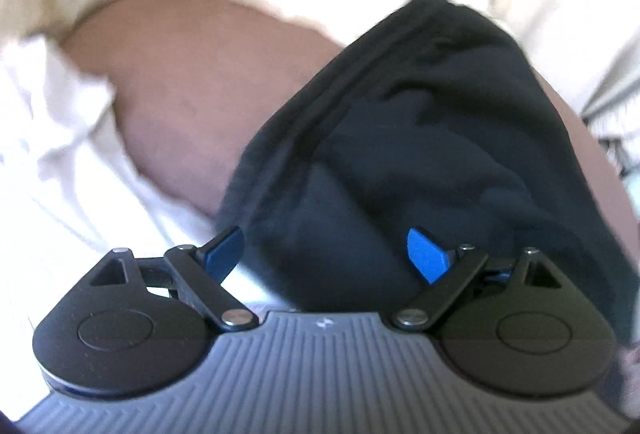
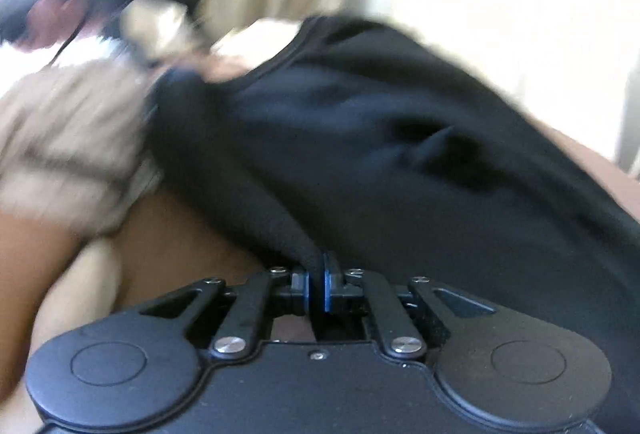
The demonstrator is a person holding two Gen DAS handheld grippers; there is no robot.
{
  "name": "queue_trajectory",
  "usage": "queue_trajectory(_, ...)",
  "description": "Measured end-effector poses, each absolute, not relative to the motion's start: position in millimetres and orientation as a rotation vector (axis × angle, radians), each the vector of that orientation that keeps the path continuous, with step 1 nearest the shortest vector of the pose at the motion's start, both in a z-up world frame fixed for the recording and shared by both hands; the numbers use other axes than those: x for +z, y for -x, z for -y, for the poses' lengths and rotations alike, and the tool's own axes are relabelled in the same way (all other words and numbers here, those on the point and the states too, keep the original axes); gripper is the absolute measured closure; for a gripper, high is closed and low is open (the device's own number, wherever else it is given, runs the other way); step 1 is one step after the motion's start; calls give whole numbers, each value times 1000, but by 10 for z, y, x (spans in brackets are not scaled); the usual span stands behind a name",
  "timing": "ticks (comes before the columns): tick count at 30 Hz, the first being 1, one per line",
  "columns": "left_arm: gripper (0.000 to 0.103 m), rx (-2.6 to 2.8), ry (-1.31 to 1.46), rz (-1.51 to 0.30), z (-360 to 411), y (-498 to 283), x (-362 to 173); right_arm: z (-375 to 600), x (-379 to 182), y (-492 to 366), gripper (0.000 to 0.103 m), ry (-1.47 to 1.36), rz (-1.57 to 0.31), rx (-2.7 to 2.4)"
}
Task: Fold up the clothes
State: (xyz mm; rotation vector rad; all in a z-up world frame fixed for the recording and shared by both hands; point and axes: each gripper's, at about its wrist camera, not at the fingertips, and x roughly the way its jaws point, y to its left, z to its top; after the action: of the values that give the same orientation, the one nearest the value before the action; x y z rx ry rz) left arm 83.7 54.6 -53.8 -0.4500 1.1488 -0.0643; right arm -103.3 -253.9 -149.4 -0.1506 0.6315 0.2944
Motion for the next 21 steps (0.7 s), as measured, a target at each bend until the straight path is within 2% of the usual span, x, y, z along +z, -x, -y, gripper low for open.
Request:
queue_trajectory(3,14,-110,631,-1233,-693,-891,-705,2778,-1369,951,97,17,-595,262)
queue_trajectory(6,12,-112,662,-1289,-613,-1011,-774,2910,-1320,882,97,-49,-575,258)
queue_trajectory(8,7,-105,632,-1315,-494,-1137,-816,2922,-1310,968,97,-46,-565,279)
queue_trajectory(9,9,-114,609,-1320,-428,-1186,-834,2919,-1309,1025,97,-39,-560,291)
queue_trajectory(10,14,-130,572,-1292,-362,-1177,-814,2908,-1318,1064,97,-29,-553,303)
queue_trajectory(11,46,-143,534,-1263,-299,-1165,-790,2888,-1325,1067,97,-27,-549,312)
queue_trajectory(12,85,-138,487,-1224,-250,-1132,-740,2874,-1328,1076,97,-25,-545,319)
queue_trajectory(13,93,-154,454,-1173,-202,-1078,-666,2880,-1316,1107,97,-23,-541,316)
queue_trajectory(14,101,-169,438,-1115,-168,-1016,-589,2888,-1303,1137,96,-20,-540,312)
queue_trajectory(15,101,-179,415,-1056,-130,-953,-509,2906,-1286,1155,95,-16,-552,298)
queue_trajectory(17,101,-147,303,-947,-8,-819,-345,2967,-1244,1187,72,-7,-603,223)
queue_trajectory(18,101,-134,255,-899,53,-756,-276,3046,-1180,1259,68,0,-617,174)
queue_trajectory(20,101,-121,193,-826,153,-663,-174,3281,-1020,1471,51,-7,-610,104)
queue_trajectory(21,101,-125,183,-803,190,-637,-147,3421,-937,1583,49,-15,-610,62)
